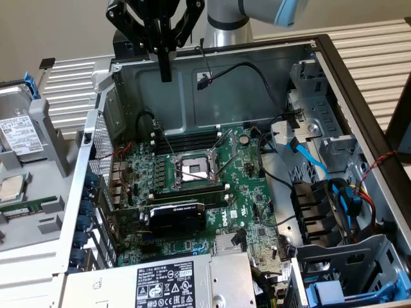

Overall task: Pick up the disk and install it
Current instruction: 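Reach for the disk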

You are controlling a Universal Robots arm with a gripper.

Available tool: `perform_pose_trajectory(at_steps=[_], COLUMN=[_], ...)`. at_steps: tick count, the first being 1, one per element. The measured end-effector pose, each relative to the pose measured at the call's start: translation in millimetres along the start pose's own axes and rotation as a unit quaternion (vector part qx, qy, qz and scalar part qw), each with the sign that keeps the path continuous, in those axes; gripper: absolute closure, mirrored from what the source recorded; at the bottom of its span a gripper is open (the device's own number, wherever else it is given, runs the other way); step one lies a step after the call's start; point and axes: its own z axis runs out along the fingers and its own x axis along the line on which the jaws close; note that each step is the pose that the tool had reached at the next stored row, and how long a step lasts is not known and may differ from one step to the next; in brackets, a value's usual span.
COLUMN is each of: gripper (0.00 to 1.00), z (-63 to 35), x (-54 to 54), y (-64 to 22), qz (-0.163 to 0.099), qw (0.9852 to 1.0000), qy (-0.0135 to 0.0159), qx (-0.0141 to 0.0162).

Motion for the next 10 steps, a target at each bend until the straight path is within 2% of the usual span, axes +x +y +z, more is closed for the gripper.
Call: perform_pose_trajectory(at_steps=[5, 10], gripper=[0.89, 0.89], z=[-0.3, -0.7], x=[6.3, 22.9], y=[13.1, 15.3], qz=[0.0, 0.0], qw=[1.0, 1.0], qy=[-0.0004, -0.0008], qx=[0.0054, 0.0059])
